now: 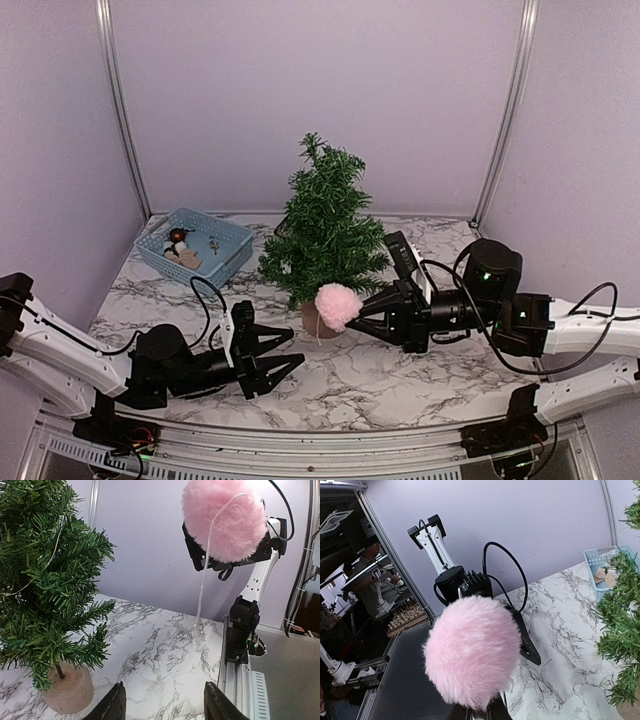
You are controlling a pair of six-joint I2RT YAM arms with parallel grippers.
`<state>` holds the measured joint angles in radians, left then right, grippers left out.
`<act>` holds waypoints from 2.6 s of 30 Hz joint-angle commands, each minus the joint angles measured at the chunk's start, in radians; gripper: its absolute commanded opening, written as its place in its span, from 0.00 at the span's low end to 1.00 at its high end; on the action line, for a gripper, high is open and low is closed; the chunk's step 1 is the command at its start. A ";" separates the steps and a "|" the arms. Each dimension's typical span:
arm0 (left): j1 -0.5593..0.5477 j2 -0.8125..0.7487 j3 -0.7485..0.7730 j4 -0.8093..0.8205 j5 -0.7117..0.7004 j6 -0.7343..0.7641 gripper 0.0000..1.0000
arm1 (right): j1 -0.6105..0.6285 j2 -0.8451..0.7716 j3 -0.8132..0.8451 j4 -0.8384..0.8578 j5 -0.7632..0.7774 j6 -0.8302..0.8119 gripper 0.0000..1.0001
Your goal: Decorate the small christmas tree
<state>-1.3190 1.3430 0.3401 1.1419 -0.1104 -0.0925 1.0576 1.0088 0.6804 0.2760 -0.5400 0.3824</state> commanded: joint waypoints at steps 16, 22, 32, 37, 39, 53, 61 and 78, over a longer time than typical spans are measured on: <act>-0.012 0.131 0.065 0.246 -0.028 -0.035 0.39 | 0.015 0.045 0.044 0.096 0.016 0.029 0.00; -0.012 0.149 0.084 0.246 -0.016 -0.039 0.38 | 0.015 0.043 0.040 0.101 0.020 0.030 0.00; -0.012 0.179 0.115 0.257 0.004 -0.051 0.34 | 0.014 0.042 0.031 0.099 0.024 0.033 0.00; -0.012 0.187 0.119 0.269 0.001 -0.056 0.31 | 0.014 0.038 0.023 0.100 0.029 0.033 0.00; -0.011 0.191 0.122 0.269 0.003 -0.058 0.31 | 0.015 0.037 0.021 0.101 0.030 0.032 0.00; -0.007 0.189 0.109 0.271 -0.044 -0.078 0.00 | 0.015 0.007 -0.015 0.083 0.086 0.037 0.00; 0.006 0.144 0.085 0.168 -0.118 -0.135 0.00 | -0.002 -0.019 -0.060 0.050 0.223 0.067 0.00; 0.055 0.126 0.213 -0.233 -0.230 -0.211 0.00 | -0.079 -0.030 -0.117 -0.021 0.358 0.089 0.00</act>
<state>-1.2819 1.4784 0.5320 0.9733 -0.3252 -0.2821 0.9852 0.9726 0.5564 0.2661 -0.2001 0.4690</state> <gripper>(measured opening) 0.001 0.055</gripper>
